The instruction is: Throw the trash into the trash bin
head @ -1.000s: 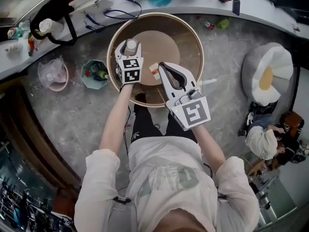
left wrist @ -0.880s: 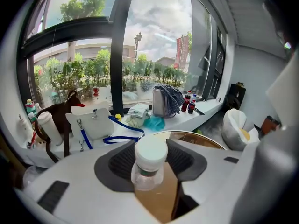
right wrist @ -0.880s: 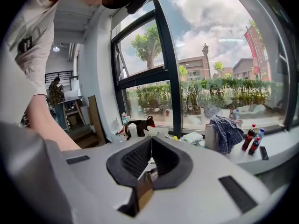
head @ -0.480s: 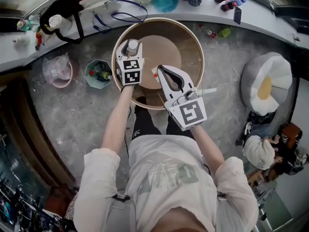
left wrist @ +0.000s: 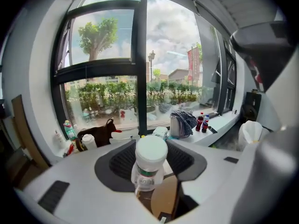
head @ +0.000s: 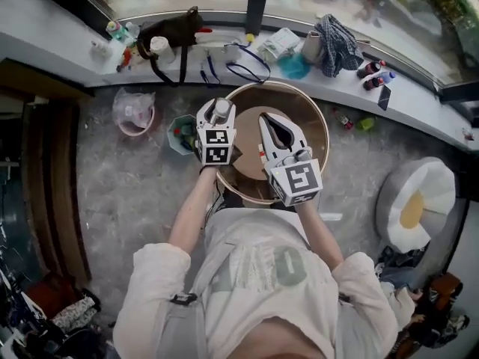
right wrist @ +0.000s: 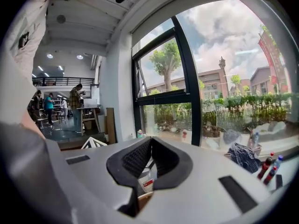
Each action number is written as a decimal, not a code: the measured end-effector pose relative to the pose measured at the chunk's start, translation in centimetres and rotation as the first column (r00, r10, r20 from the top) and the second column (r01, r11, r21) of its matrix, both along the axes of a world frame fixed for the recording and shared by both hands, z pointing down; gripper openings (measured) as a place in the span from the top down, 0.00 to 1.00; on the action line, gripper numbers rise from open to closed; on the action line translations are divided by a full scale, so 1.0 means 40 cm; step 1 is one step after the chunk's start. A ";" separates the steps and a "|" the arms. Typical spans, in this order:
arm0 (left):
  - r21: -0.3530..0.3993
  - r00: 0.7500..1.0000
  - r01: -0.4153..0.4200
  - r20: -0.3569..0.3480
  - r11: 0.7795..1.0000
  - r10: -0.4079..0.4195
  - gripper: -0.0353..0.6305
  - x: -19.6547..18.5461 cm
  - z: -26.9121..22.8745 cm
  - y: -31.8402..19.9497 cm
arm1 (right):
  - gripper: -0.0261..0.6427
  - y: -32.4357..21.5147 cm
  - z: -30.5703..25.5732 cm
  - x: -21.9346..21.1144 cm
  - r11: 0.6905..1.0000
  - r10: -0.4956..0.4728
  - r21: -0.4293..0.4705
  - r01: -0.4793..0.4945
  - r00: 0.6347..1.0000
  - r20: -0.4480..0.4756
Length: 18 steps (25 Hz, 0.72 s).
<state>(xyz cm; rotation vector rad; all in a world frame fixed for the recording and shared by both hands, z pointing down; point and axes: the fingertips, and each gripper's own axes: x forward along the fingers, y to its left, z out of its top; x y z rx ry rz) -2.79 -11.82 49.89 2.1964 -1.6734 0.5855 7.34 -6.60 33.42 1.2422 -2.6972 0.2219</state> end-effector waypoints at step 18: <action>-0.074 0.970 0.242 0.024 0.968 -0.241 0.64 -0.311 0.084 0.155 | 0.94 0.067 0.099 -0.257 0.955 -0.267 -0.136 0.264 0.964 -0.003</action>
